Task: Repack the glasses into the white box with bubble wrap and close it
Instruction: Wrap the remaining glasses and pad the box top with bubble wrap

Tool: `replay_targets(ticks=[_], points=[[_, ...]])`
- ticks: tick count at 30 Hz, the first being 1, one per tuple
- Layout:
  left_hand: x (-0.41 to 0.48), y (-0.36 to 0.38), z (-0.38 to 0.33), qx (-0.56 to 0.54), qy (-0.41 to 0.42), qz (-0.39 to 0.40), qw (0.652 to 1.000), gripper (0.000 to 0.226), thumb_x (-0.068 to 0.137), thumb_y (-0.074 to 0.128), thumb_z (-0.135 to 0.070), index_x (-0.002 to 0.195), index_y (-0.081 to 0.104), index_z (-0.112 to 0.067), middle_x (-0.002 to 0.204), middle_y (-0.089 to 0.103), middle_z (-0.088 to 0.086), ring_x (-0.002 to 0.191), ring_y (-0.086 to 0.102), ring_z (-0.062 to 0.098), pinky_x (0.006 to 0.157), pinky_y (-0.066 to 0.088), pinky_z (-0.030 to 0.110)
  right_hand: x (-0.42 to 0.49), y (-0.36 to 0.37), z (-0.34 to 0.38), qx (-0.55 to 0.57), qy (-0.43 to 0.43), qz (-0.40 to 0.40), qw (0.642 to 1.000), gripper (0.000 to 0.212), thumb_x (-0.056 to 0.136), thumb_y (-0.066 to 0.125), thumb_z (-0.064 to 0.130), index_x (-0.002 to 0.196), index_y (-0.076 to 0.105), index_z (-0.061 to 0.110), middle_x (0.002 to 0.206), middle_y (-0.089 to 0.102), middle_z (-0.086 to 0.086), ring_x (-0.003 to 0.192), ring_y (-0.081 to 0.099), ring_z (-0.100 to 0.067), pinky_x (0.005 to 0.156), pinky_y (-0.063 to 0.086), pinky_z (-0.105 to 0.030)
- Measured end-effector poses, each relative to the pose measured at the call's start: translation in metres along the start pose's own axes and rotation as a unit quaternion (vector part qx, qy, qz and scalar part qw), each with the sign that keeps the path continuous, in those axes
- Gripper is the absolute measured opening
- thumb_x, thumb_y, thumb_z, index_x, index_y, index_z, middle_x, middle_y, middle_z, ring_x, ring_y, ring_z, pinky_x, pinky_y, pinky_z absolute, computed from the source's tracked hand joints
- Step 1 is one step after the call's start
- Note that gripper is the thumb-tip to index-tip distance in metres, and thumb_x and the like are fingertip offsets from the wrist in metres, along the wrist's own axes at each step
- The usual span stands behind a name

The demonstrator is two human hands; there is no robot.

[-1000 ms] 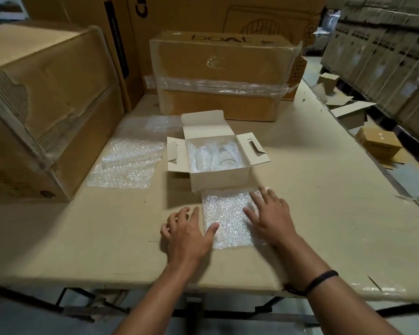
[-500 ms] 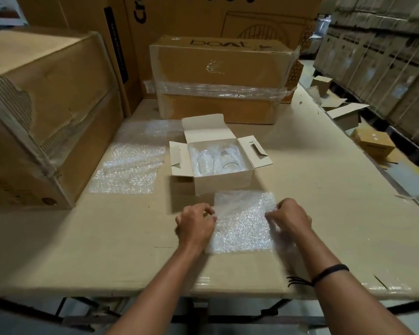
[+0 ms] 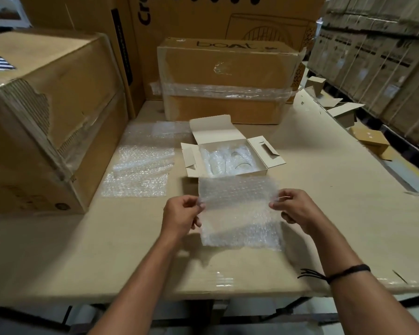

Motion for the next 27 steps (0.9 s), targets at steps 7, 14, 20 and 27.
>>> replay_targets(ticks=[7, 14, 20, 27], points=[[0.011, -0.006, -0.053, -0.111, 0.143, -0.013, 0.983, 0.029, 0.074, 0.055, 0.020, 0.073, 0.068, -0.006, 0.091, 0.072, 0.007, 0.088, 0.069, 0.011, 0.081, 0.052, 0.019, 0.002, -0.011, 0.048, 0.196, -0.163, -0.004, 0.967, 0.034, 0.076, 0.048, -0.028, 0.072, 0.062, 0.002, 0.092, 0.069, -0.010, 0.079, 0.068, -0.017, 0.066, 0.056, -0.024], [0.055, -0.001, -0.092, -0.007, 0.258, -0.039, 0.965, 0.015, 0.080, 0.063, -0.005, 0.091, 0.073, -0.008, 0.096, 0.072, 0.006, 0.095, 0.069, 0.013, 0.085, 0.053, 0.025, 0.052, -0.023, 0.095, 0.230, -0.236, 0.003, 0.944, 0.050, 0.076, 0.034, -0.019, 0.060, 0.074, 0.008, 0.095, 0.075, -0.006, 0.101, 0.067, -0.019, 0.083, 0.053, -0.023], [0.110, 0.026, -0.096, 0.309, 0.242, -0.026, 0.919, 0.032, 0.077, 0.079, -0.013, 0.108, 0.071, -0.015, 0.113, 0.069, 0.001, 0.106, 0.062, 0.018, 0.092, 0.047, 0.027, 0.113, -0.023, 0.108, -0.032, -0.264, -0.031, 0.964, 0.012, 0.085, 0.071, 0.021, 0.088, 0.078, 0.012, 0.099, 0.074, 0.002, 0.089, 0.067, -0.010, 0.082, 0.051, -0.027], [0.138, 0.053, -0.081, 0.559, 0.185, 0.015, 0.808, 0.032, 0.084, 0.069, -0.035, 0.116, 0.065, -0.033, 0.130, 0.056, -0.009, 0.126, 0.037, 0.017, 0.105, 0.022, 0.038, 0.152, 0.012, 0.117, -0.389, -0.340, 0.012, 0.856, 0.015, 0.083, 0.072, 0.019, 0.097, 0.076, 0.014, 0.111, 0.072, 0.004, 0.101, 0.067, -0.012, 0.093, 0.050, -0.026]])
Point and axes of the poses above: each hand's wrist, its own x-axis towards the middle knuckle, its own y-axis out of the palm, z = x × y, the point moved 8 cm from there along x, towards the middle knuckle
